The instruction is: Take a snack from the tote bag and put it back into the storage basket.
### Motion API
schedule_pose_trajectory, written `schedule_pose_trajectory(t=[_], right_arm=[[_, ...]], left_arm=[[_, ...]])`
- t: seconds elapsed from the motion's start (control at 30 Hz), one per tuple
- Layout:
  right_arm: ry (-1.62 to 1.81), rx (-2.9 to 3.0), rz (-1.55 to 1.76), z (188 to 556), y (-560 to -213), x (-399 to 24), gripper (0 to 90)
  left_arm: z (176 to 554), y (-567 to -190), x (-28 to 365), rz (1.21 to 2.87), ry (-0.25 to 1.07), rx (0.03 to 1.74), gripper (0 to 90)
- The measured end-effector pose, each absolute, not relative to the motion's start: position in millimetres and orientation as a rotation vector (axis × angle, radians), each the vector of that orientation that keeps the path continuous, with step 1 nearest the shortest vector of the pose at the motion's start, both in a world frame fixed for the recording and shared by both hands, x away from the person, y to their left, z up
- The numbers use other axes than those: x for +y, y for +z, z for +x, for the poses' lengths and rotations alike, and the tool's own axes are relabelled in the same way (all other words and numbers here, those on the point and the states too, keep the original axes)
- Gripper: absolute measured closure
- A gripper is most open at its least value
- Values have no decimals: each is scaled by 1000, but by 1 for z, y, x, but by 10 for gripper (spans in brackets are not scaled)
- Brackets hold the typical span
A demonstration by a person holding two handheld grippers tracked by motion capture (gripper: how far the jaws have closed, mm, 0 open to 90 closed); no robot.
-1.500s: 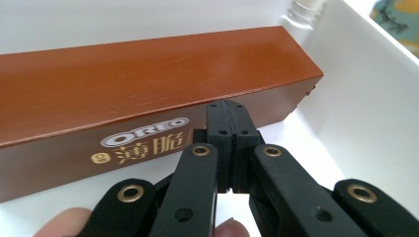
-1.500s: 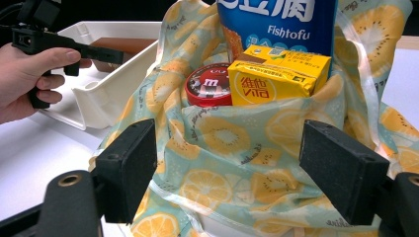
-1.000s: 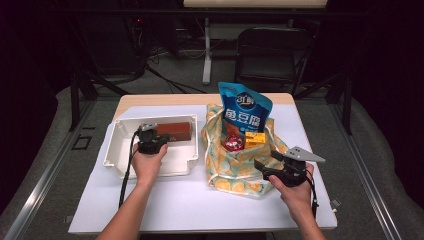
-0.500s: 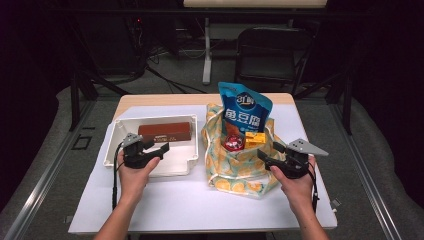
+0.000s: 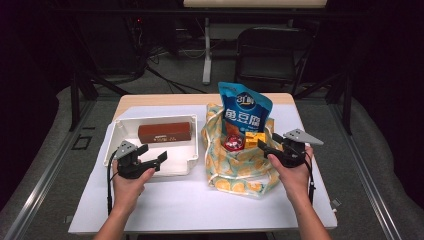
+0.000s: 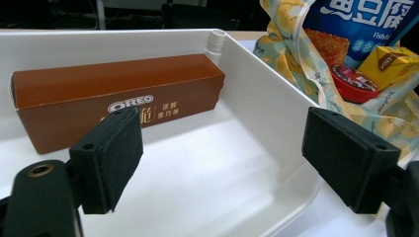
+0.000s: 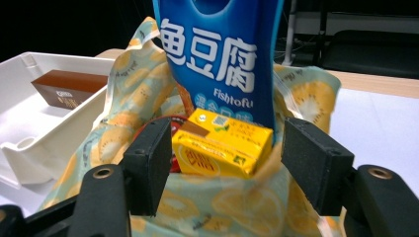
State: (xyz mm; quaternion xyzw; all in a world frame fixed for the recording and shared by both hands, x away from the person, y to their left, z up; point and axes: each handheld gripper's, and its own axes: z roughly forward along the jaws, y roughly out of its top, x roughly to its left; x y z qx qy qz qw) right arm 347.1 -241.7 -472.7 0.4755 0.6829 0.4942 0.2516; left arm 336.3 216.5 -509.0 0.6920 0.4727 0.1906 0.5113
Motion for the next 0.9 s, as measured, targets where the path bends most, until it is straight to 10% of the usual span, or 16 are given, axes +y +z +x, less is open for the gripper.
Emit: schedule_pose_trajectory(t=[0.9], right_arm=[[1261,1773,1339,387,-458,-226,401]], left_arm=[[324,-509,224,1685,448,1121,171]])
